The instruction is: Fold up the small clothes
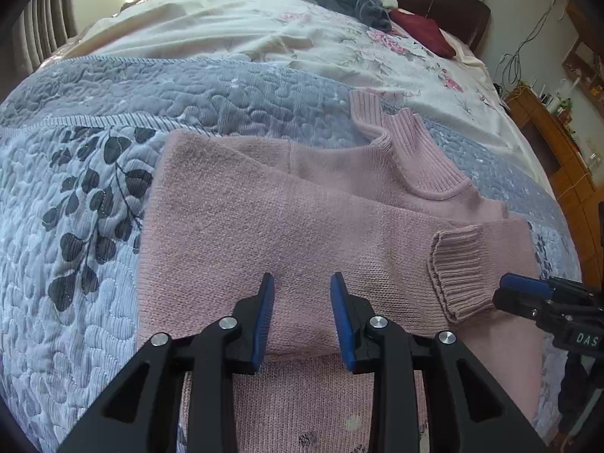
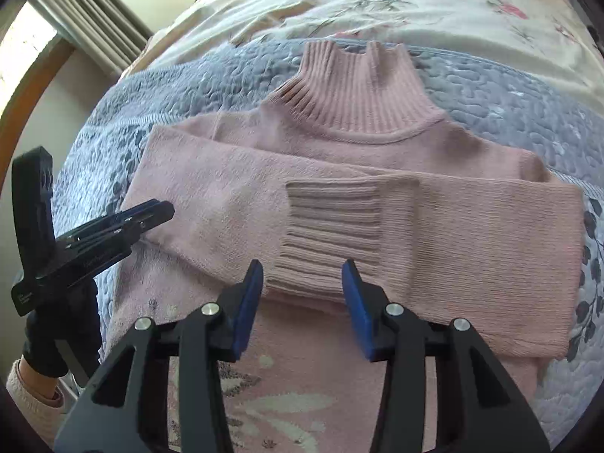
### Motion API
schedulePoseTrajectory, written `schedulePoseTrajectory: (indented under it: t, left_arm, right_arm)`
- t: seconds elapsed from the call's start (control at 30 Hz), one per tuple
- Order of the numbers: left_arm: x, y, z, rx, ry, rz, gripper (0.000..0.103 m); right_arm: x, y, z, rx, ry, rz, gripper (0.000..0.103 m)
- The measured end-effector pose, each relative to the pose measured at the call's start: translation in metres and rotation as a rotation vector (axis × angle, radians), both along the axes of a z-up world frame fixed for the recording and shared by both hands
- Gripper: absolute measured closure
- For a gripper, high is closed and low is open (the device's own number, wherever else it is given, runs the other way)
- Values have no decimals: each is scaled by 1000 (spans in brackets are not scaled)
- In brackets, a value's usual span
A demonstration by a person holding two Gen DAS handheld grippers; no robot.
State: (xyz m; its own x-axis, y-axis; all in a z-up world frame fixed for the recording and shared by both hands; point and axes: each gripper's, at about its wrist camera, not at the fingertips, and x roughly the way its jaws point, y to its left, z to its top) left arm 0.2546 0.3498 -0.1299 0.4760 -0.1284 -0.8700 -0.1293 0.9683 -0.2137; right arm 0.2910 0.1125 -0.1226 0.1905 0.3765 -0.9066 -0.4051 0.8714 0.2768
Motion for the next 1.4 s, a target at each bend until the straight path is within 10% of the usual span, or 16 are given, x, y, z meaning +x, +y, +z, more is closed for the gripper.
schedulePoseTrajectory:
  t: [0.13, 0.33, 0.63, 1.03, 1.4]
  left_arm:
    - [1, 4, -14, -21, 14, -6, 72]
    - [0, 7, -18, -39, 16, -4, 72]
    - [-2, 8, -21, -48, 10, 1, 72]
    - [2, 2, -20, -1, 15, -13, 72]
    - [15, -43, 19, -3, -36, -63, 68]
  right_arm:
    - [4, 25, -24, -103, 19, 3, 47]
    - [8, 17, -30, -191, -8, -19, 89]
    - [11, -83, 13, 85, 28, -215, 90]
    - [3, -155, -33, 24, 153, -318, 84]
    - [1, -138, 3, 29, 9, -246, 74]
